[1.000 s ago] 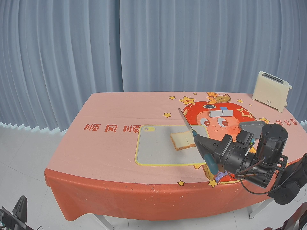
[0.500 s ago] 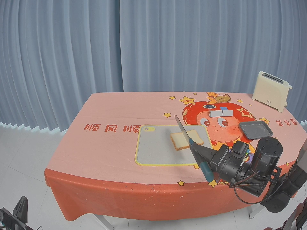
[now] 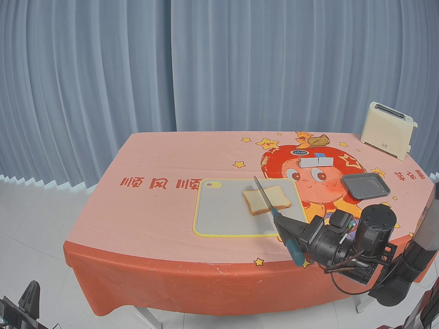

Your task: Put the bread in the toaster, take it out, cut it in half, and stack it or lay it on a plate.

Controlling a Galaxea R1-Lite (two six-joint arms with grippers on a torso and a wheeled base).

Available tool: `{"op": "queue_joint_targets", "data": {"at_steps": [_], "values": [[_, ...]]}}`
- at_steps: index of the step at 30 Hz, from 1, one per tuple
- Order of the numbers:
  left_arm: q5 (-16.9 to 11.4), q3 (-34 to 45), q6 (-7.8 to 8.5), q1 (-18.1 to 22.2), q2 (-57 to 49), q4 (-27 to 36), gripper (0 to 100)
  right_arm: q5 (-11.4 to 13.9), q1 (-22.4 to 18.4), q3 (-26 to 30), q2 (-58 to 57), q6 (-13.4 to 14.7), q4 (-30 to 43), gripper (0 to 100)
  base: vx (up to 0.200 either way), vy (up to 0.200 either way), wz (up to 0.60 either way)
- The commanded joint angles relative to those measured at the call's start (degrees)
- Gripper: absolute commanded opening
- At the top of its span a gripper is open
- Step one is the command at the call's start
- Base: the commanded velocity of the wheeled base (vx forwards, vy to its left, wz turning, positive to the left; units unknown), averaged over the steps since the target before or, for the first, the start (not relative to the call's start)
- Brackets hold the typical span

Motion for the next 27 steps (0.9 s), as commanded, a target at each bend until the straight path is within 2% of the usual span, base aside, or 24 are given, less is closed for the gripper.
{"op": "queue_joint_targets", "data": {"at_steps": [1,10,27], "values": [[0.05,0.66,0.02,0.02,0.22,-0.05,0,-0.12,-0.04,0.12,-0.18,-0.09,-0.04,0,0.000,0.000,0.00],[0.05,0.66,0.02,0.02,0.22,-0.05,0,0.05,-2.41,-0.06,-0.44,-0.35,-0.04,0,0.000,0.000,0.00],[0.05,0.66,0.02,0.02,0.22,-0.05,0,-0.04,-2.59,0.29,0.88,-0.44,-0.04,0,0.000,0.000,0.00]]}}
